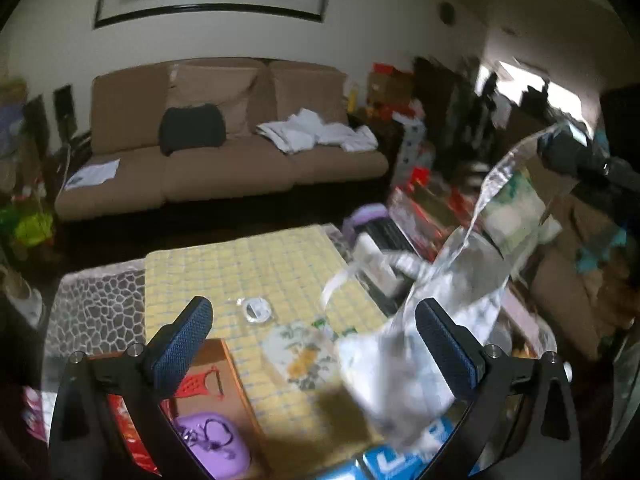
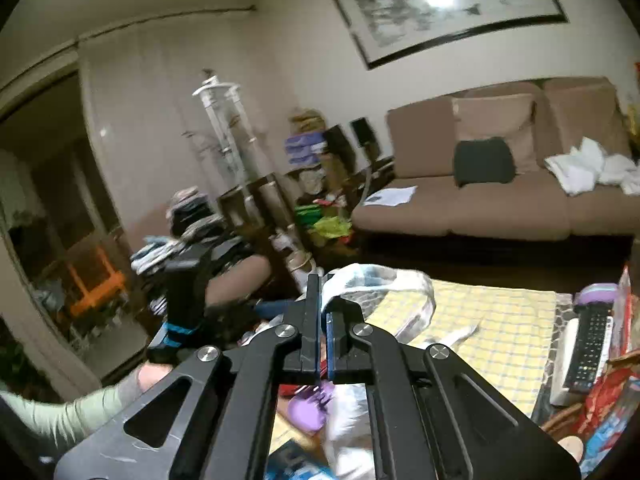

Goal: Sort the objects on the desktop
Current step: 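Lift the white plastic bag high off the table with the right tool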

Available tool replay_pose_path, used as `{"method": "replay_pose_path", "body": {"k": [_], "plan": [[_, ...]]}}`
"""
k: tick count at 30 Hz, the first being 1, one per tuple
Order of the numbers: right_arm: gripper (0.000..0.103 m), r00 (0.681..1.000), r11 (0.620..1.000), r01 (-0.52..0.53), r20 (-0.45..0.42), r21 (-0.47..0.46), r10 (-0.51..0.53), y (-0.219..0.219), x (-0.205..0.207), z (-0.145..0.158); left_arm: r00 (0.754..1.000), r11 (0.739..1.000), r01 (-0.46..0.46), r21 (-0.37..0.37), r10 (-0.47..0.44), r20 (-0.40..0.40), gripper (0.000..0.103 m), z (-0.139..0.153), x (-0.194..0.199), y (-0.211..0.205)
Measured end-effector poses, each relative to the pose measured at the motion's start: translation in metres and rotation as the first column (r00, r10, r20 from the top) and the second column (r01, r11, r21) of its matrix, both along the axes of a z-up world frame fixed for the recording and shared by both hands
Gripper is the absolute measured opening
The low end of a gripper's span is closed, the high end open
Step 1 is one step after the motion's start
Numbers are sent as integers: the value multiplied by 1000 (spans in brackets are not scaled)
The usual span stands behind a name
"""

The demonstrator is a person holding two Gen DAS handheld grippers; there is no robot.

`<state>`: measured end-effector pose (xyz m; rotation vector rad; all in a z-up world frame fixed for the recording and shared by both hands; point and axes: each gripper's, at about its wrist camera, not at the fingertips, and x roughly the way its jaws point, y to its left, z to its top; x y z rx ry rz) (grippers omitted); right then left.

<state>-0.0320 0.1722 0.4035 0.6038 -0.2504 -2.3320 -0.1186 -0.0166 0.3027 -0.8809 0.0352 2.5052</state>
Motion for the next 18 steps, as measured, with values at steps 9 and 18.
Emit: {"method": "replay_pose_path", "body": {"k": [9,18], "plan": [[4,983,976,-183,29,120,181,-71,80,-4,995,994,24,-108,-14,99,101,-31,37,8],[4,956,933,-295,64,208,288,-107,137,-16,1000,995,26,-97,-25,7,101,-12,85,-6]]}}
